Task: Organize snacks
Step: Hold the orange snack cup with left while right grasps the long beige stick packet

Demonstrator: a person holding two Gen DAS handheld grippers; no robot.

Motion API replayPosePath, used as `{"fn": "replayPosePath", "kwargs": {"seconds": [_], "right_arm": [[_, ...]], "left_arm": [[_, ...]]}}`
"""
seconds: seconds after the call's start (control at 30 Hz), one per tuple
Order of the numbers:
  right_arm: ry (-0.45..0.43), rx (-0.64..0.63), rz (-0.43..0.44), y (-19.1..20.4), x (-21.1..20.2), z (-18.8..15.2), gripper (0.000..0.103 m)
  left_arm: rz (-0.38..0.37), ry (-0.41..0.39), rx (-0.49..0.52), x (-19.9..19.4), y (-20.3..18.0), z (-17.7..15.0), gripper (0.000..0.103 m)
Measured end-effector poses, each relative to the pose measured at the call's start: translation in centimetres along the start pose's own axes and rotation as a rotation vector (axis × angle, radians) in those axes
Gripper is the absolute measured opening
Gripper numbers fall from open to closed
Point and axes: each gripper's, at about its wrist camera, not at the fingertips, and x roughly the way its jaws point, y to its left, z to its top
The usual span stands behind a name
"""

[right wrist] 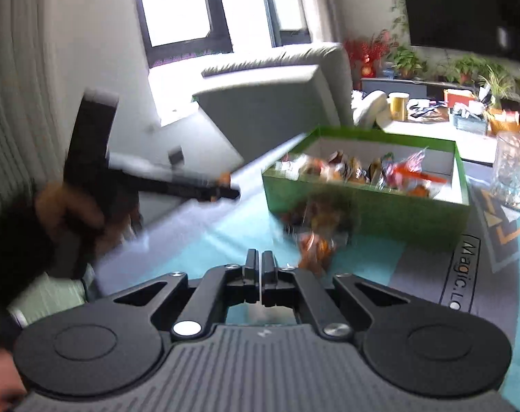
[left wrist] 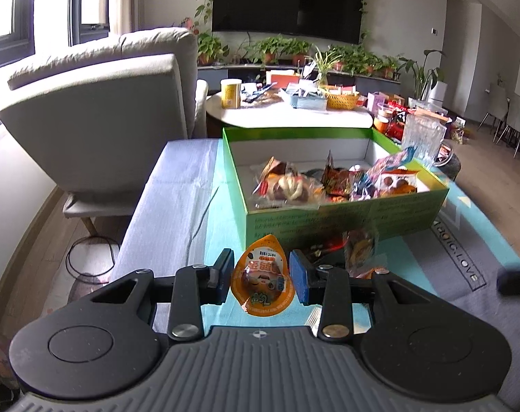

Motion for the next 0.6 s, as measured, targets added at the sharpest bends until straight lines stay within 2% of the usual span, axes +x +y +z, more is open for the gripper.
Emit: {"fn": "replayPosePath", "kwargs": {"seconds": [0.1,0.13,0.17,0.23,0.37,0.53,0.57,0.6], "right_arm": [[-0.075,0.022,-0.087,-0.8,0.0,0.6,0.000],[-0.063,0.030,-0.099,-1.3,0.3,0.6,0.000],[-0.039,0.040,-0.092,-1.8,0.6,0.4,0.008],[-0.006,0.056,-0.073,-2.3,0.9,-0.6,0.009],[0.105,-0.048,-0.007,-0.8,2.8,-2.4,0.009],[0.160,-0.139,0.087,1.5,6.7,-2.1,0.009],[0.175,-0.146,0.096,1.4,7.5,-2.0,0.011],[0.189,-0.152,0.095,1.5,8.4,-2.0,0.023]], "left_arm": [[0.001,-0.010,0.000,-0.1,-0.1,0.3,0.033],[0.001,-0.011,0.000,-0.1,-0.1,0.3,0.033],[0.002,-0.012,0.001,-0.2,-0.1,0.3,0.033],[0.003,-0.010,0.003,-0.1,0.0,0.3,0.033],[0.020,0.005,-0.008,0.3,0.1,0.1,0.033],[0.012,0.004,-0.007,0.1,0.1,0.1,0.033],[0.009,0.001,-0.006,0.1,0.1,0.1,0.033],[0.006,-0.002,-0.007,0.0,0.1,0.1,0.033]]}}
